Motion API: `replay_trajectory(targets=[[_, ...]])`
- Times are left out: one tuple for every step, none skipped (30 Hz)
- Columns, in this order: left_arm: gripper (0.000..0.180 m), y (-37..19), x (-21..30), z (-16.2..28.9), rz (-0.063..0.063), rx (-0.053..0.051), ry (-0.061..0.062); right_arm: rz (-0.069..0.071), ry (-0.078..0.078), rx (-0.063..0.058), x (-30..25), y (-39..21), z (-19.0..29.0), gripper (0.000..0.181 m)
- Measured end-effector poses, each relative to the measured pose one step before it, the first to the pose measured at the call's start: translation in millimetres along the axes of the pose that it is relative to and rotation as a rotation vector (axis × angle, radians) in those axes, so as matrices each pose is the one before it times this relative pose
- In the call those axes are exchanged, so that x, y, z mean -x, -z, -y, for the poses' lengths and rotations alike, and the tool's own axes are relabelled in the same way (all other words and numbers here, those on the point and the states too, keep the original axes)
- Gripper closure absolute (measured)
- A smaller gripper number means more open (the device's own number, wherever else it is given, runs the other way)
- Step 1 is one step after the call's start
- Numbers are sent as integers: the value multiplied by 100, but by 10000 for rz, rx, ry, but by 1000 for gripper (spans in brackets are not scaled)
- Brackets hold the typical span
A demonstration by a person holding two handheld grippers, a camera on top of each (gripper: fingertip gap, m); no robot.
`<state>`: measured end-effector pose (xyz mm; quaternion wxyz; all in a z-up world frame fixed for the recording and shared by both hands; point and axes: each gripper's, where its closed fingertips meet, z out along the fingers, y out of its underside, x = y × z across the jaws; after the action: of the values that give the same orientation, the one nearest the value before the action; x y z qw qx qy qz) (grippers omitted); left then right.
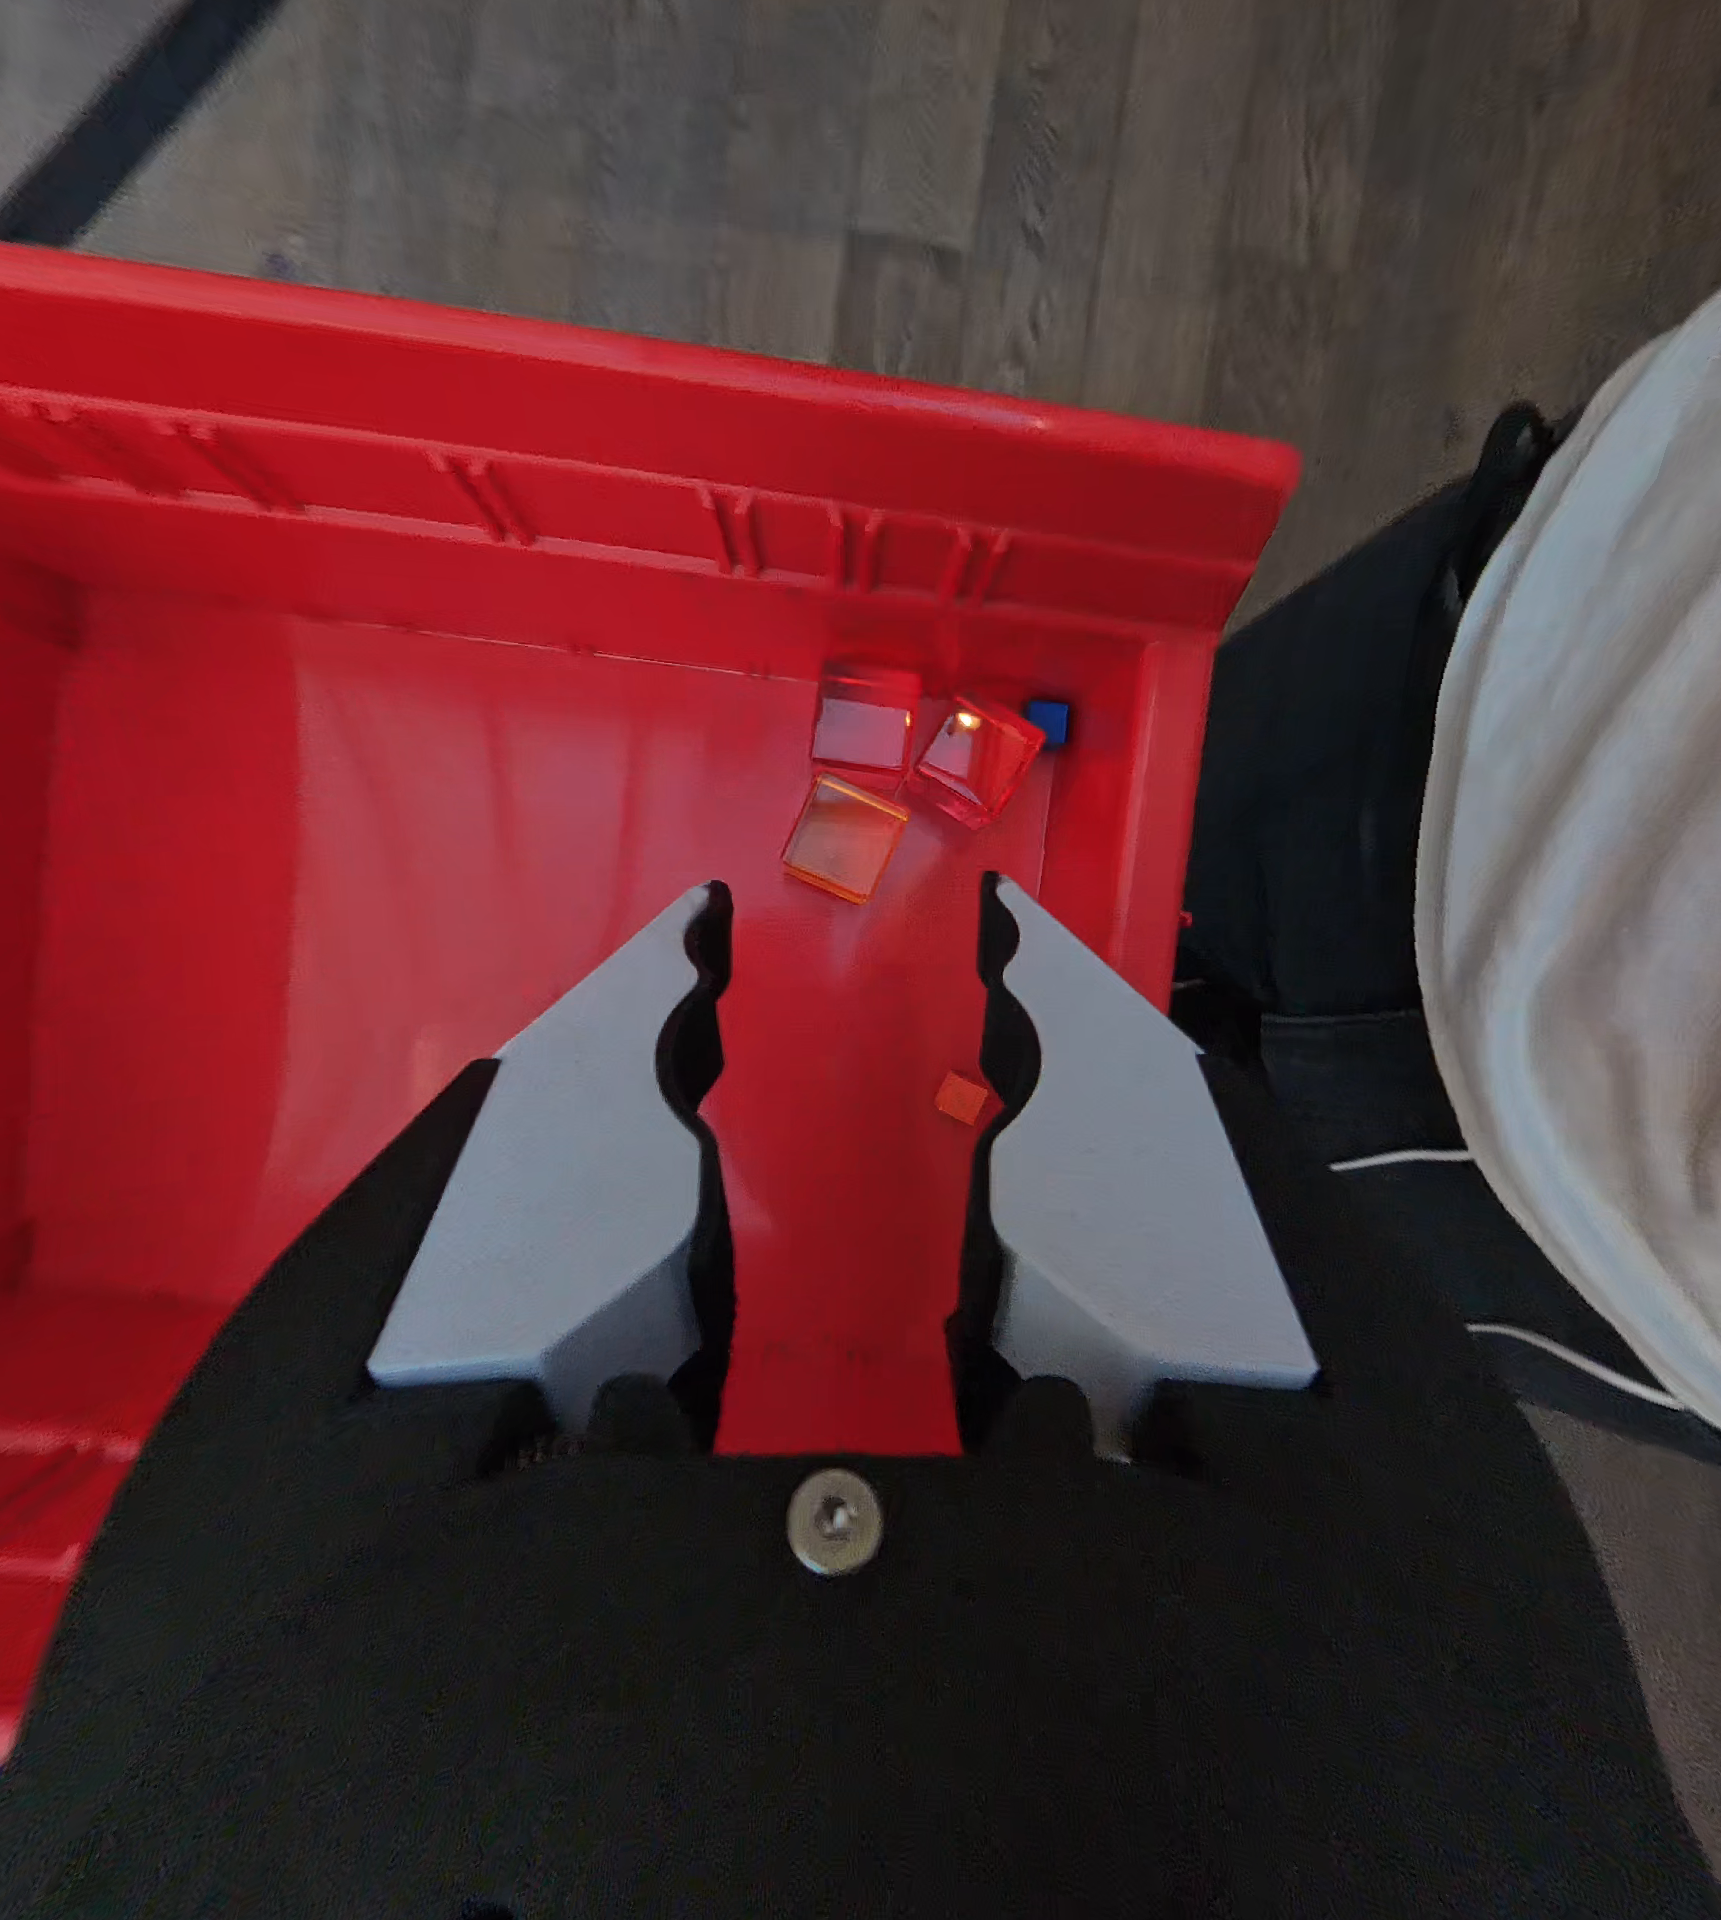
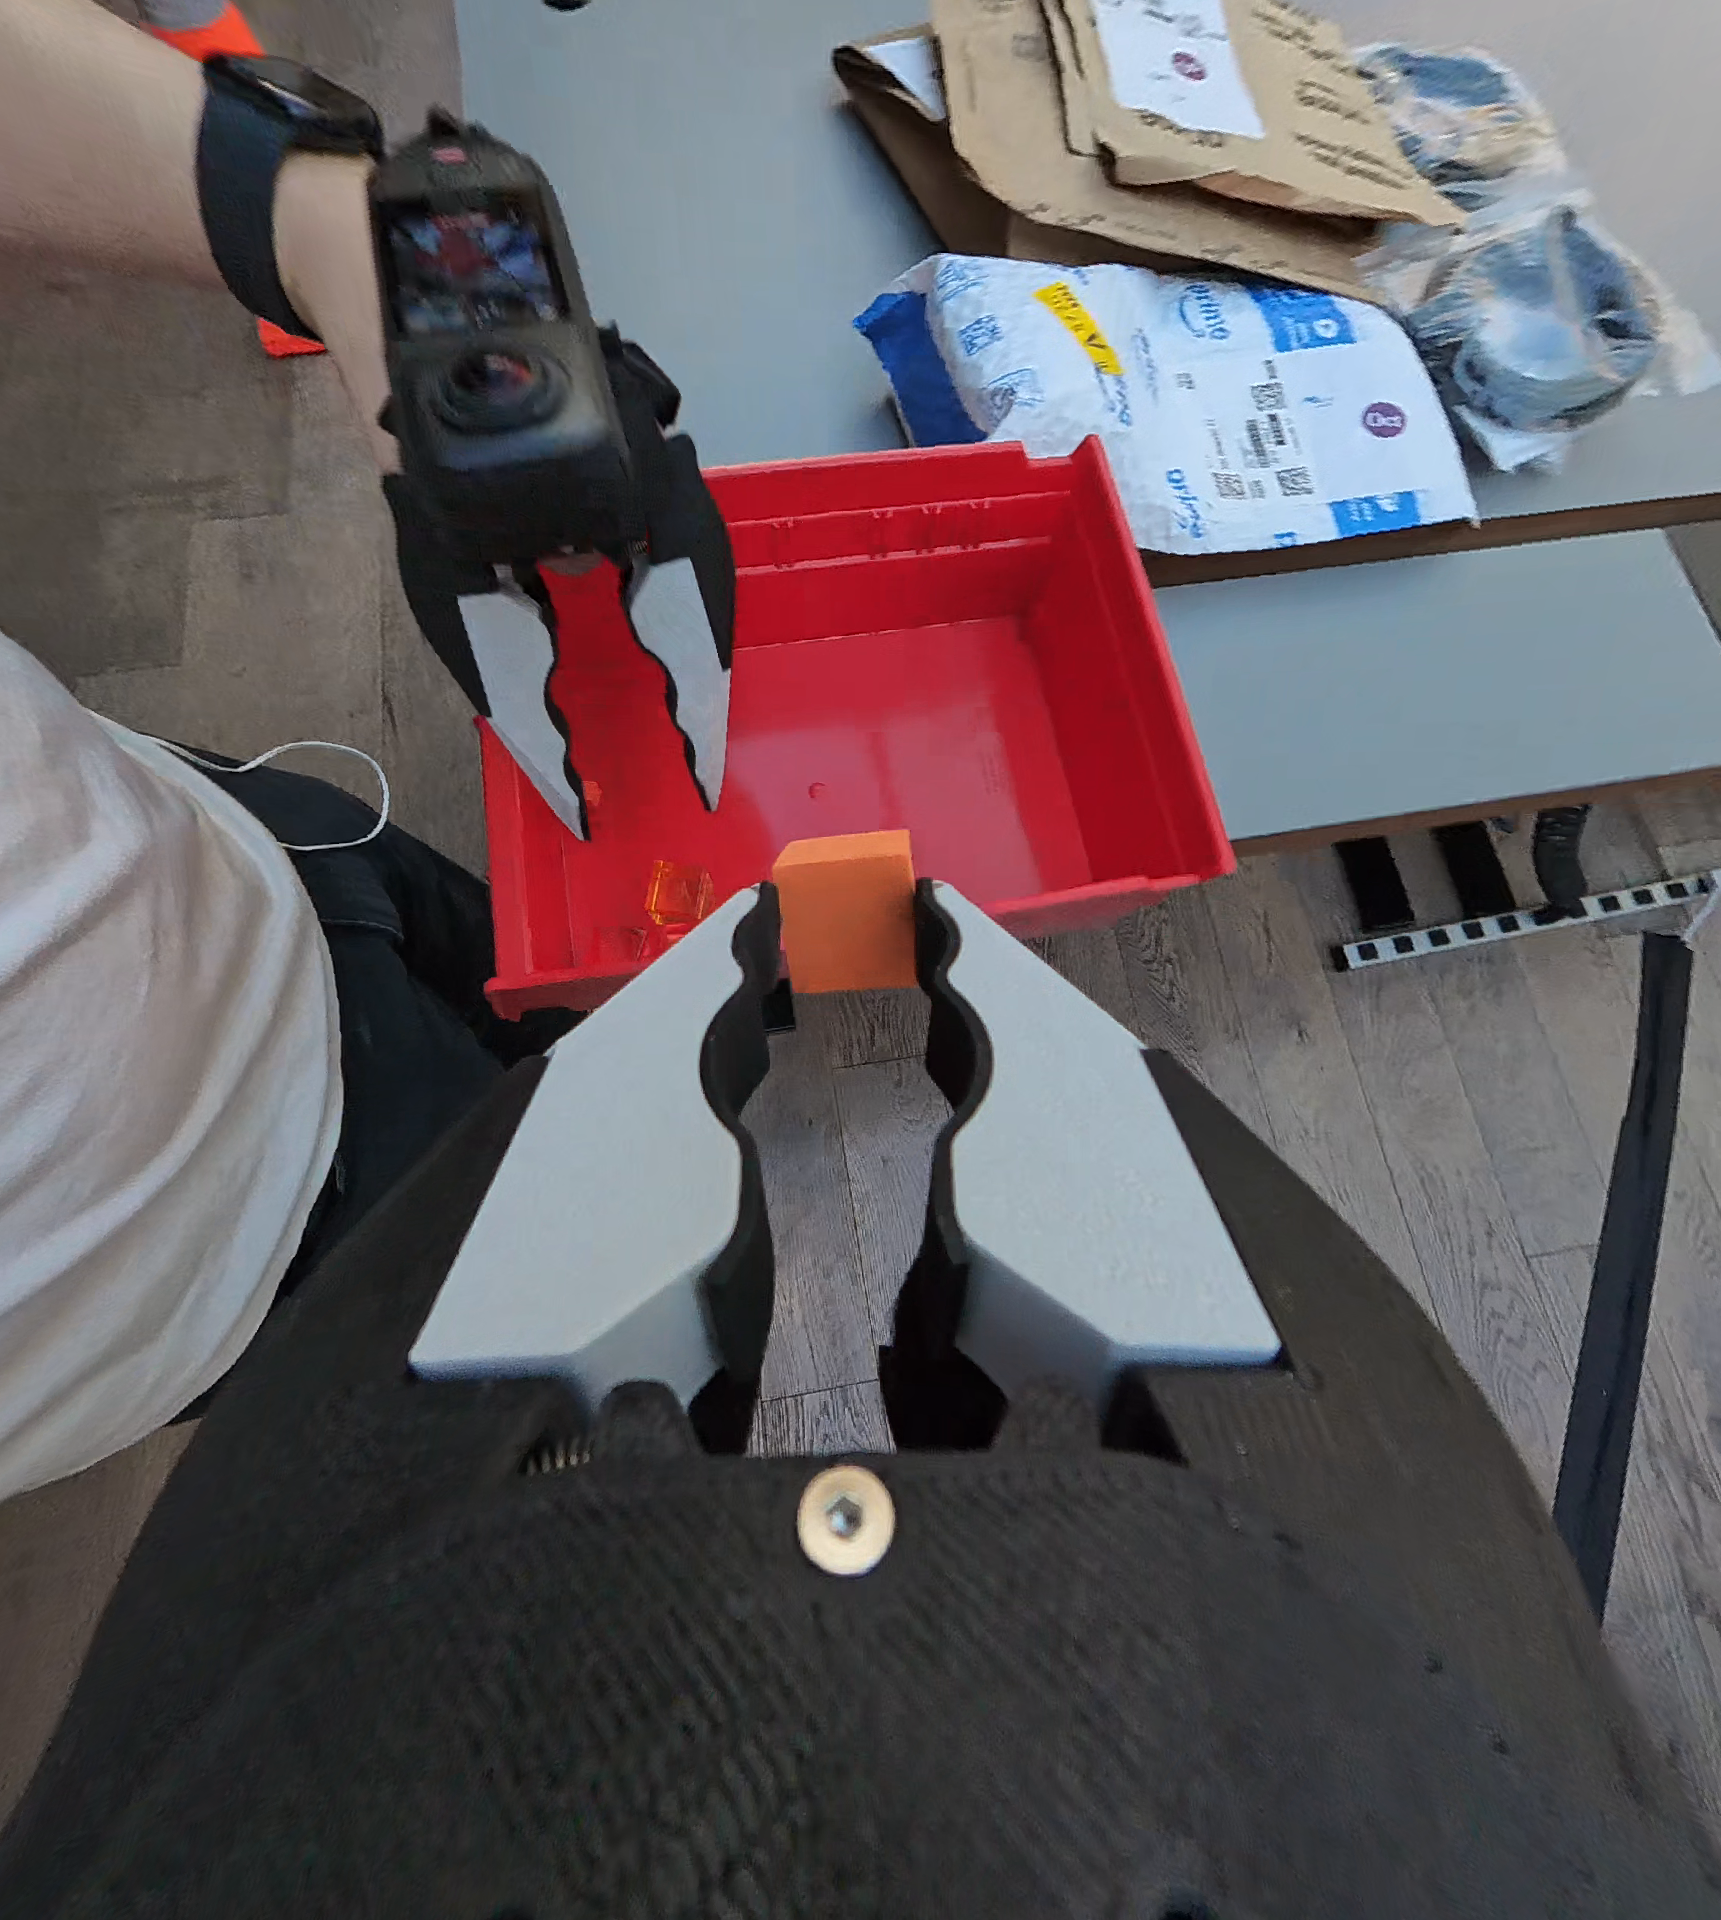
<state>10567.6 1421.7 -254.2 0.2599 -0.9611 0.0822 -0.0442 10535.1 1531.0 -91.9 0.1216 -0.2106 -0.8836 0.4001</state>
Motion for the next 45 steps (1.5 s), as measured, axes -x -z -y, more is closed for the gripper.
replay_trajectory(targets=[[132,-1190,-106,-288,-359,406,-316,-309,-130,-73,230,1156,-460,157],[132,-967,116,-231,-151,292,-273,-332,-151,-39,262,1127,-582,157],[131,-780,255,-275,-22,240,-238,-294,-159,-21,381,1115,-707,157],[131,-623,116,-283,-95,207,-162,-271,-172,20,425,1130,-857,157],[133,-491,25,-114,-123,116,-87,-319,-180,41,324,1170,-971,157],[137,-363,-70,16,-104,51,-117,-339,-206,43,212,1170,-1046,157],[148,-255,-98,5,-63,73,-173,-357,-263,63,70,1174,-1108,157],[154,-185,-28,-20,7,115,-171,-359,-314,94,-74,1165,-1176,156],[155,-95,106,53,78,88,55,-372,-338,163,-215,1160,-1358,156],[155,12,-8,-51,-74,170,291,-443,-327,192,-439,1156,-1427,156],[155,97,-38,-186,-140,232,355,-473,-349,101,-621,1111,-1287,156],[155,169,148,-329,-8,221,381,-345,-406,-52,-588,987,-960,156],[155,300,41,-226,-53,5,382,-210,-435,-185,-495,830,-598,157],[156,536,-211,62,-181,-301,447,-167,-411,-258,-480,687,-289,157],[156,851,-274,259,-233,-491,551,-142,-355,-249,-403,502,-81,157],[156,1248,-236,322,-213,-560,620,-104,-267,-209,-256,316,64,157],[156,1682,-99,424,-127,-619,601,-83,-156,-178,-92,107,170,157],[156,2091,296,460,96,-646,518,-72,-53,-160,57,-104,270,157],[156,2449,873,414,329,-592,423,-19,12,-174,236,-302,391,157],[156,2622,1486,302,484,-492,379,75,24,-186,441,-518,490,157],[156,2627,2242,70,640,-313,420,165,-2,-188,605,-712,614,157],[156,2398,3137,-213,849,-79,493,263,-40,-199,785,-879,777,157],[156,1885,3684,-358,860,95,501,282,-6,-187,834,-1051,901,157],[156,1166,3561,-277,613,151,448,288,90,-169,871,-1207,930,157],[156,536,3079,8,366,87,353,305,171,-153,891,-1343,938,157],[156,57,2346,318,115,-35,194,304,199,-125,828,-1405,926,157],[156,-247,1685,419,-12,-67,70,256,204,-110,704,-1397,898,157],[156,-454,1472,297,87,14,11,190,220,-147,567,-1335,917,157],[156,-635,1147,20,90,169,-88,145,180,-190,443,-1247,942,157],[156,-747,837,-230,76,305,-166,143,82,-192,383,-1149,892,157],[156,-731,694,-360,148,363,-173,183,11,-188,404,-1044,856,157],[156,-671,370,-332,70,317,-201,198,22,-153,422,-919,746,157],[156,-539,-21,-204,-86,213,-202,139,68,-84,328,-784,546,157],[156,-399,-74,-26,-83,55,-145,46,71,9,167,-670,296,157],[156,-273,-138,50,-127,-20,-78,-5,29,87,94,-553,94,157],[156,-205,-299,51,-240,-46,0,-40,-22,111,59,-456,-47,157],[156,-175,-370,49,-307,-70,52,-50,-52,89,81,-373,-101,157],[156,-173,-336,-19,-294,-36,46,11,-68,39,200,-311,-97,157],[156,-185,-215,-130,-229,22,9,44,-73,12,250,-282,-108,157],[156,-192,-56,-160,-143,32,-30,20,-81,36,149,-285,-178,157],[156,-131,98,-47,-64,-35,-49,2,-90,76,55,-308,-211,157],[156,-68,189,83,-10,-126,-41,40,-106,77,32,-368,-170,157],[156,-20,152,129,-36,-149,-33,131,-124,37,122,-458,-27,157],[154,22,116,102,-56,-130,10,180,-108,-8,151,-576,143,157],[146,44,139,16,-26,-68,37,114,-87,-29,-7,-725,299,157]])
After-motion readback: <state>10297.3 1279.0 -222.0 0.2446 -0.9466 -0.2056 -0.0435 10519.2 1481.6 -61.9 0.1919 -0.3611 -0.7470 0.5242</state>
